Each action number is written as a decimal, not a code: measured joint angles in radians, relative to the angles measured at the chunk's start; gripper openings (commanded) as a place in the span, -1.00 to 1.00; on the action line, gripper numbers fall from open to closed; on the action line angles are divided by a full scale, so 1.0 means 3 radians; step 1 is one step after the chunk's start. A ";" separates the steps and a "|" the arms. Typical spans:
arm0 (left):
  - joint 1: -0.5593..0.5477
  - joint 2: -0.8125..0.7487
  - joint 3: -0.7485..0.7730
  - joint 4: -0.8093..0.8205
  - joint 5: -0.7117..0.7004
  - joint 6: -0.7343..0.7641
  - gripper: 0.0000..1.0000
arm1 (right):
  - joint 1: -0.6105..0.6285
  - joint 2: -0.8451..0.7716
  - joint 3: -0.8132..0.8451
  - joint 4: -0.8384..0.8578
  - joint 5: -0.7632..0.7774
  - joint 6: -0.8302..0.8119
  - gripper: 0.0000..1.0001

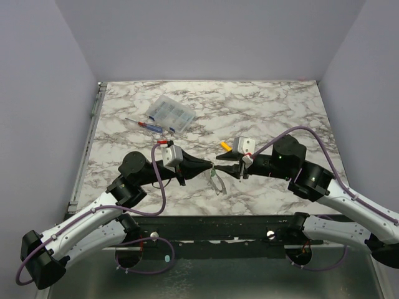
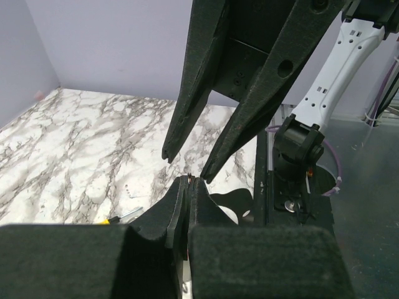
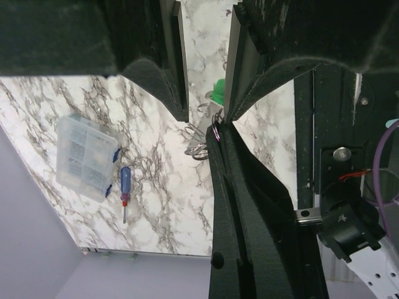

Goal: Put the keys on the keyring

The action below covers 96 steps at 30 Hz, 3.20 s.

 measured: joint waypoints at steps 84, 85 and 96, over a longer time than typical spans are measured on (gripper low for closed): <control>-0.1034 0.1825 0.0894 -0.1208 -0.1869 0.0198 0.79 | -0.0903 -0.0186 -0.0556 -0.1104 0.3374 0.3157 0.71; -0.1175 0.1956 0.0968 -0.1233 -0.2064 0.0167 0.75 | -0.0903 -0.0195 -0.0530 -0.1139 0.3499 0.3188 0.71; -0.1883 0.3574 0.1822 -0.1534 -0.3477 -0.0092 0.61 | -0.0909 -0.0401 -0.0402 -0.1191 0.4045 0.3127 0.72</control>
